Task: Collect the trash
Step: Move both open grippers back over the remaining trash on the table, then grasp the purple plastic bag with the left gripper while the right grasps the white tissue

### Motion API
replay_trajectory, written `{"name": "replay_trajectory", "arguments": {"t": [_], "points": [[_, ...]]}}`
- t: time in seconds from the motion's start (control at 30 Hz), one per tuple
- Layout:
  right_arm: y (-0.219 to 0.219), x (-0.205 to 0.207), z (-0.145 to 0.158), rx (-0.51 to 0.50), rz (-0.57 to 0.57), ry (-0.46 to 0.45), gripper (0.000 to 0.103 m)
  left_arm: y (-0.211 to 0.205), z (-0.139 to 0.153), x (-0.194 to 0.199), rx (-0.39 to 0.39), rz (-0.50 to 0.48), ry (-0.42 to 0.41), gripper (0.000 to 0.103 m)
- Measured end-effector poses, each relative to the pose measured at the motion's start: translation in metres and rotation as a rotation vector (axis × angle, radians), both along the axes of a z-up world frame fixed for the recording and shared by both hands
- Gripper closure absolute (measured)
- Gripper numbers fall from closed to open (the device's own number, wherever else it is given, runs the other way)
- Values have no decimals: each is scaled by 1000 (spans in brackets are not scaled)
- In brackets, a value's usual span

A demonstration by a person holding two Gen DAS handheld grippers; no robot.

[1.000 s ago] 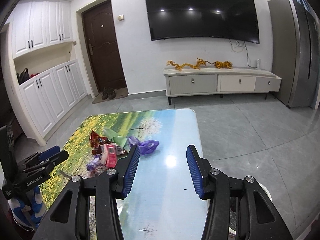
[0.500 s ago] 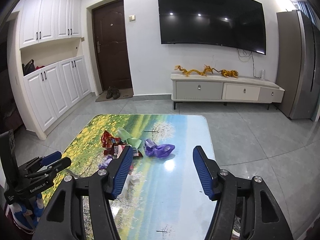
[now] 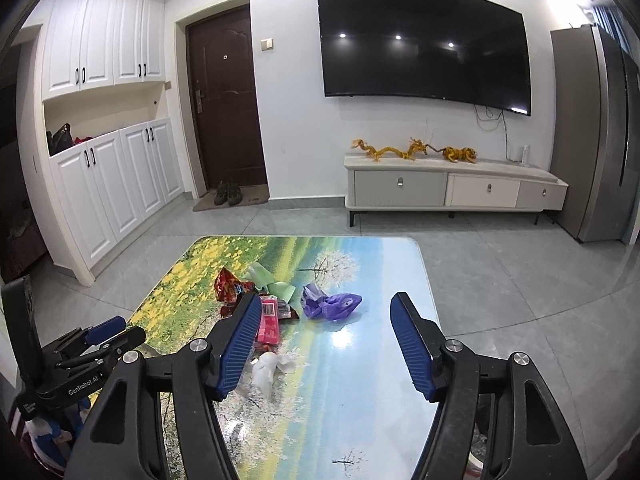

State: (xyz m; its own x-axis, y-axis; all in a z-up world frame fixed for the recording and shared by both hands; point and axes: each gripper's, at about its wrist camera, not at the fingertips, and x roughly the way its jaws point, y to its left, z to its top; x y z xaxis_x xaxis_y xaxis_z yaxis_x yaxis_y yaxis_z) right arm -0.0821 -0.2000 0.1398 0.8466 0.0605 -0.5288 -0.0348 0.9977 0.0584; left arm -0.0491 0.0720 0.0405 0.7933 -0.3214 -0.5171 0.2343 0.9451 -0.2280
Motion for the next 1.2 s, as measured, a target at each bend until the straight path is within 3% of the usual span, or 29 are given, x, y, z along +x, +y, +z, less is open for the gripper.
{"name": "replay_trajectory", "arguments": {"t": [0.27,0.43,0.93,1.13,1.2], "points": [[-8,4,-5,104,42,17,36,2,-4,1,23,29,-18,48],[-5,12,-14,121,61,42,29,3,-7,5,36,33,-20,48],[12,58,-73,137,111,229,29,31,-53,52,40,61,159,49],[26,74,-100,136,165,297,30,22,-65,70,14,-9,204,49],[32,79,-110,135,191,322,35,14,-69,78,11,-38,212,49]]}}
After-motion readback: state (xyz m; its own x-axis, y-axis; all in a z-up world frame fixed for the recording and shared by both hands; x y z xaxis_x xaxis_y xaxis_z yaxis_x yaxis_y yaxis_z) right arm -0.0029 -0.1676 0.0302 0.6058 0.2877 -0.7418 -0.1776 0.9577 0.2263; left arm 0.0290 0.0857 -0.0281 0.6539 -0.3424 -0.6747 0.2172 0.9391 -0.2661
